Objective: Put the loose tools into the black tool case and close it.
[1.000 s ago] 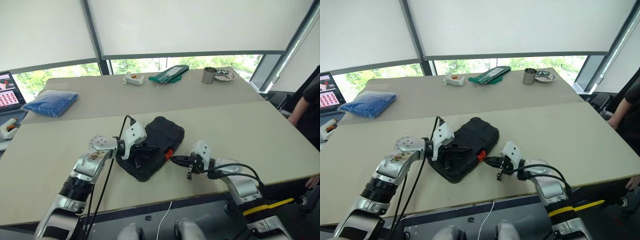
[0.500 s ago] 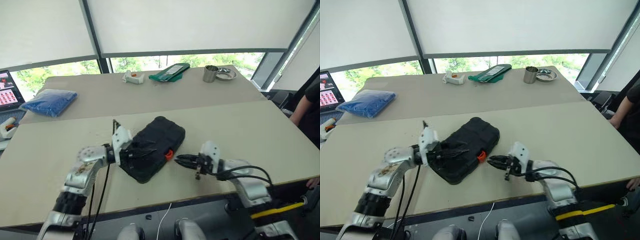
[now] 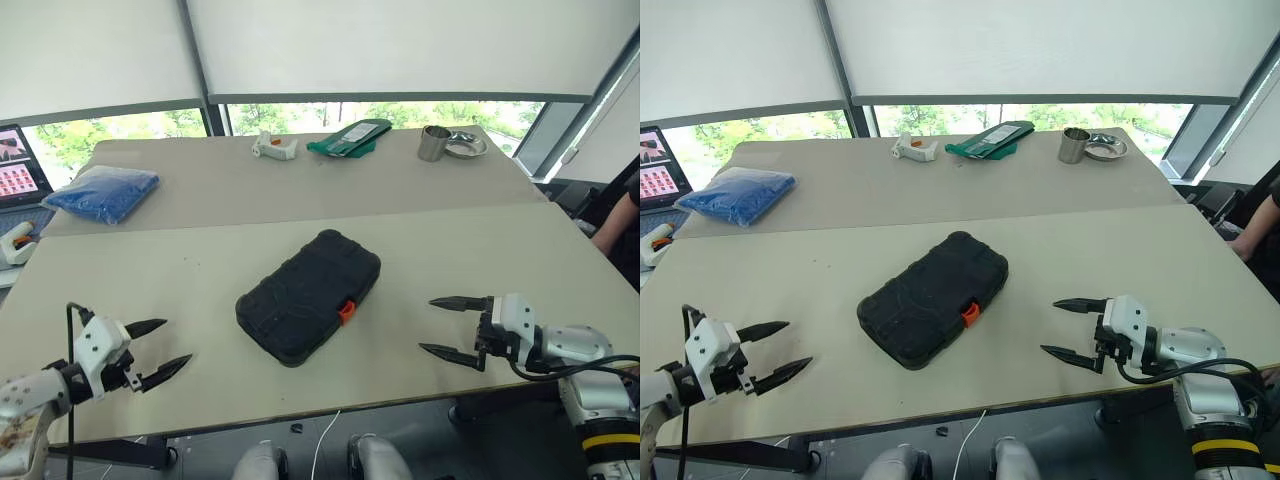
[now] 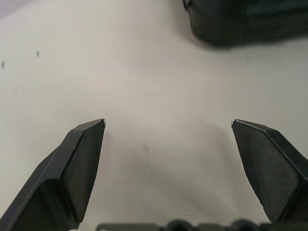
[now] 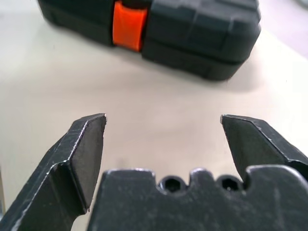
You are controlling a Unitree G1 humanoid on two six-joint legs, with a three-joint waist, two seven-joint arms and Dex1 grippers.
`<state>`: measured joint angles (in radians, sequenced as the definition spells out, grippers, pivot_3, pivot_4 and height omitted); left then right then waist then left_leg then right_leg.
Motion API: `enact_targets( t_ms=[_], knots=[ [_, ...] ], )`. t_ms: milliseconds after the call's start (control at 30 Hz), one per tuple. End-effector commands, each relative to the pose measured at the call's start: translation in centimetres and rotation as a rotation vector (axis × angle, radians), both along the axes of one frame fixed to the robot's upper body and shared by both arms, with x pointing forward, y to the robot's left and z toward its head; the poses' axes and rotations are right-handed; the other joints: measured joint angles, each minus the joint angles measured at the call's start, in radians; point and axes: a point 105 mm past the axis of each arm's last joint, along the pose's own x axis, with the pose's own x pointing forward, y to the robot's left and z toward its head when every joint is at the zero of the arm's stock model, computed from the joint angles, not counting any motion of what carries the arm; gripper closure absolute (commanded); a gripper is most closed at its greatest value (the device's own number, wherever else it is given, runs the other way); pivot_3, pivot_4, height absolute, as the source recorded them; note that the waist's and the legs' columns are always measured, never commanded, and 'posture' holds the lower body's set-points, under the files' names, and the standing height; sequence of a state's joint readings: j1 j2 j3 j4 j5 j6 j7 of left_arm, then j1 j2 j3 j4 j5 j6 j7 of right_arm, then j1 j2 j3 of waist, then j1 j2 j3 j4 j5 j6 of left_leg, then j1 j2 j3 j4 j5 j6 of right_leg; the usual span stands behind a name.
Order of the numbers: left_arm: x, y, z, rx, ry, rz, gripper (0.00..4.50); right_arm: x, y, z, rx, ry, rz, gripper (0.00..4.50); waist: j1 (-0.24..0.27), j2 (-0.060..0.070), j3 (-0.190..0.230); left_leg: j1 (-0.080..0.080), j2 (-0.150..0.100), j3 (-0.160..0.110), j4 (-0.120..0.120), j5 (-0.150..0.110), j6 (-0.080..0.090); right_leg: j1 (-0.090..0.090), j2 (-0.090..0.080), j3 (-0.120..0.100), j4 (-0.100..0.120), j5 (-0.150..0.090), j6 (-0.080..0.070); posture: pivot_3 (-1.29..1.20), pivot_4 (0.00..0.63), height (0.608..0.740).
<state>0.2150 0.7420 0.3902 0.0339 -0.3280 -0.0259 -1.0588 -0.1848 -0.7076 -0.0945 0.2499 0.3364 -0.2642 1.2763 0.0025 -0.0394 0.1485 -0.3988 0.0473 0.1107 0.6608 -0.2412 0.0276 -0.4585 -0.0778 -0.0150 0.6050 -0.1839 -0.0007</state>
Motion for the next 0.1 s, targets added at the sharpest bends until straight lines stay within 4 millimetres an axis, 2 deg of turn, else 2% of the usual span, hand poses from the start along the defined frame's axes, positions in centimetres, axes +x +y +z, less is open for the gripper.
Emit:
enact_targets(
  t_ms=[33, 100],
  knots=[
    [0.70, -0.45, 0.84, 0.068, -0.097, 0.039, 0.00, 0.67, 0.05, 1.38, 0.011, -0.087, -0.001, 0.02, 0.007, 0.000, 0.000, 0.000, 0.000, 0.000, 0.000, 0.000, 0.000, 0.000, 0.000, 0.000, 0.000, 0.000, 0.000, 0.00, 0.150, 0.740],
    [0.89, -0.97, 1.03, 0.073, -0.122, 0.031, 0.00, 1.08, 0.04, 1.48, 0.018, -0.099, -0.015, 0.02, 0.008, 0.000, 0.000, 0.000, 0.001, 0.000, 0.000, 0.000, 0.000, 0.000, 0.001, 0.000, 0.000, 0.000, 0.000, 0.00, 0.150, 0.740]
  ],
)
